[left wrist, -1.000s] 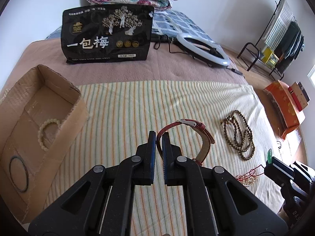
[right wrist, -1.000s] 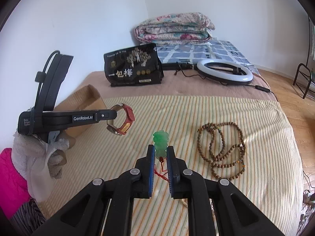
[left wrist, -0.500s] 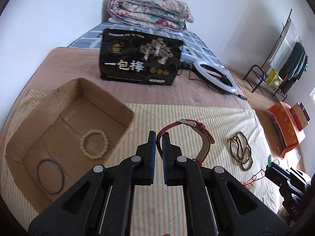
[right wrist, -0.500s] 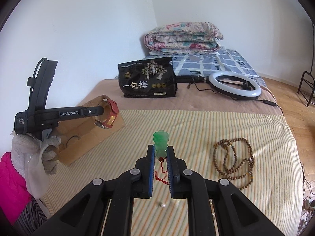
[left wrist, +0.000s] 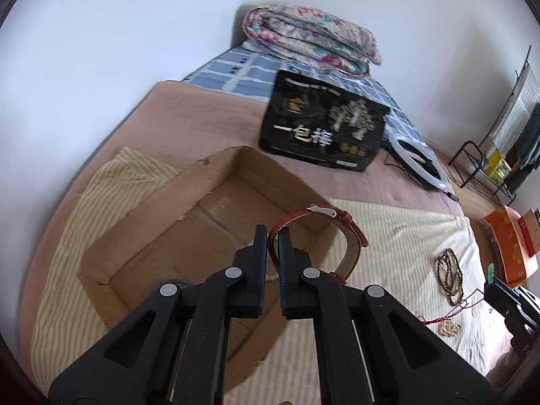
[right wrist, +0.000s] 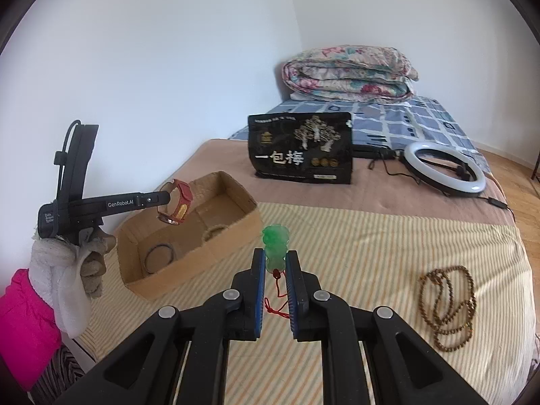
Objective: Organize jewelry
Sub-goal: 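Carry watch with left tool to cardboard box while right tool carries pendant there, then open right tool to drop pendant into box while left tool releases watch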
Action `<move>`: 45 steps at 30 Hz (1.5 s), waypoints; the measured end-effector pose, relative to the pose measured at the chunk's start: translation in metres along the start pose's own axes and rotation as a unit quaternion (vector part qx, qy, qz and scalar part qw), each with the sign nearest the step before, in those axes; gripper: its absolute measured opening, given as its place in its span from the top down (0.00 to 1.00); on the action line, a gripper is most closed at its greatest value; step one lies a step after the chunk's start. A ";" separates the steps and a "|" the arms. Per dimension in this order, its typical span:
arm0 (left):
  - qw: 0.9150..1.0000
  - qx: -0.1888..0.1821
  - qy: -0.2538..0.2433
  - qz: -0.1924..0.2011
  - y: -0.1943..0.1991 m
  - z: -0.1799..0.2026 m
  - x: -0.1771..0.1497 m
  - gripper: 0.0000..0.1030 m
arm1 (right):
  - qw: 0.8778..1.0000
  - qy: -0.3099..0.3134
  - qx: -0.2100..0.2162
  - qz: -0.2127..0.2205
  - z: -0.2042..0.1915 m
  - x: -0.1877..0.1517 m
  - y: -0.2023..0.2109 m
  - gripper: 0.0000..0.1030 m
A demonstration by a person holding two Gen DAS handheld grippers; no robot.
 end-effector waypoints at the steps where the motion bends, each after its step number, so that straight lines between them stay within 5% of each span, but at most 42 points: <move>1: 1.000 0.004 0.005 0.000 0.000 -0.006 0.001 0.96 | 1.000 0.004 0.004 0.000 -0.005 0.003 -0.004 0.91; 24: 0.997 0.060 0.036 -0.016 -0.022 -0.077 0.002 0.96 | 0.995 0.062 0.081 -0.012 -0.080 0.052 -0.108 0.91; 45: 0.996 0.073 0.031 -0.038 -0.041 -0.076 0.001 0.96 | 0.995 0.020 0.083 -0.041 -0.054 0.046 -0.173 0.87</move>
Point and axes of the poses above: each gripper's, at about its wrist camera, not at the fingertips, and y roughly against the way its jaws point, z to its right, x to its top, the point moved 2 cm from there along -y, roughly the way its jaws point, and after that the axes turned 15 degrees about x, right-handed, at the moved point
